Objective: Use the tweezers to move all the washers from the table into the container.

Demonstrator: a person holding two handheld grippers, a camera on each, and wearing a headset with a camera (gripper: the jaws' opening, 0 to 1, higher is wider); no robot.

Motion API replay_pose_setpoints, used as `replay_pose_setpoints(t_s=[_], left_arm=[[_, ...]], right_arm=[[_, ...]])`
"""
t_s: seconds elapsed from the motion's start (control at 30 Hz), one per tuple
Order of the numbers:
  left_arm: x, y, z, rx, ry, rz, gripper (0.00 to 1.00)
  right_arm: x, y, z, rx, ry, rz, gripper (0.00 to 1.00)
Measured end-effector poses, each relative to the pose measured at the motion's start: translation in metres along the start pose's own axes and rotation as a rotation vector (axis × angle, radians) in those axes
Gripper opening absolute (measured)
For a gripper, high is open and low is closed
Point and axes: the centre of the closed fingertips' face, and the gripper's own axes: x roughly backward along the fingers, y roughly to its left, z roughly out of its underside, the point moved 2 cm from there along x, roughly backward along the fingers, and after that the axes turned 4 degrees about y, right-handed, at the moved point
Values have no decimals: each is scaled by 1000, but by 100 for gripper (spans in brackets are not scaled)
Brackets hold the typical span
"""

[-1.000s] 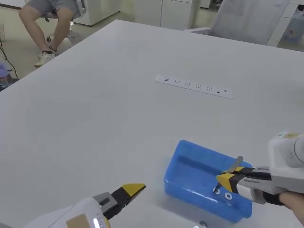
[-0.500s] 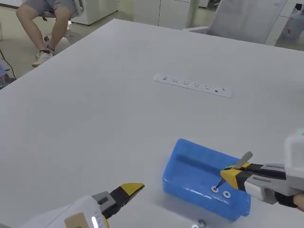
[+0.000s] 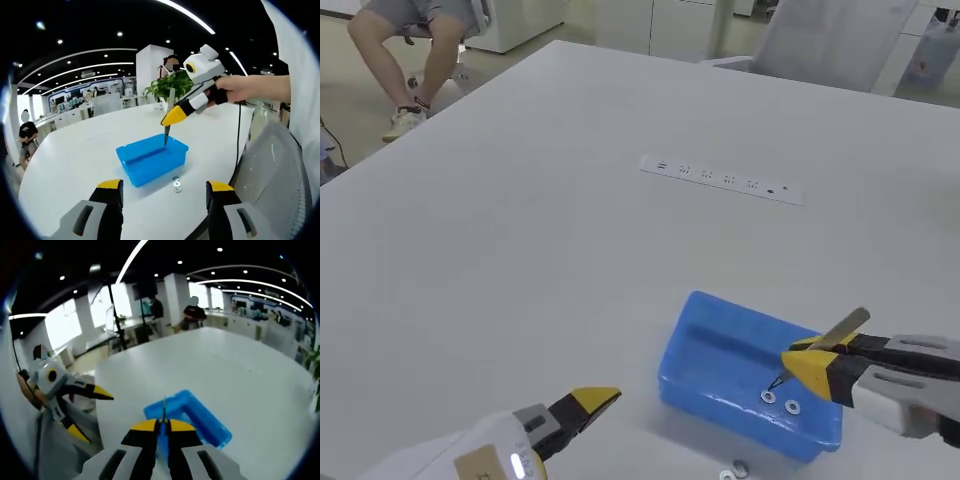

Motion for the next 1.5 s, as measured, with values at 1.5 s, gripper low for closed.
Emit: replay_pose_setpoints(t_s=[1.5], left_arm=[[-1, -2, 2, 7, 16, 19, 66]], right_arm=[[-49, 12, 73, 127, 200, -147, 4]])
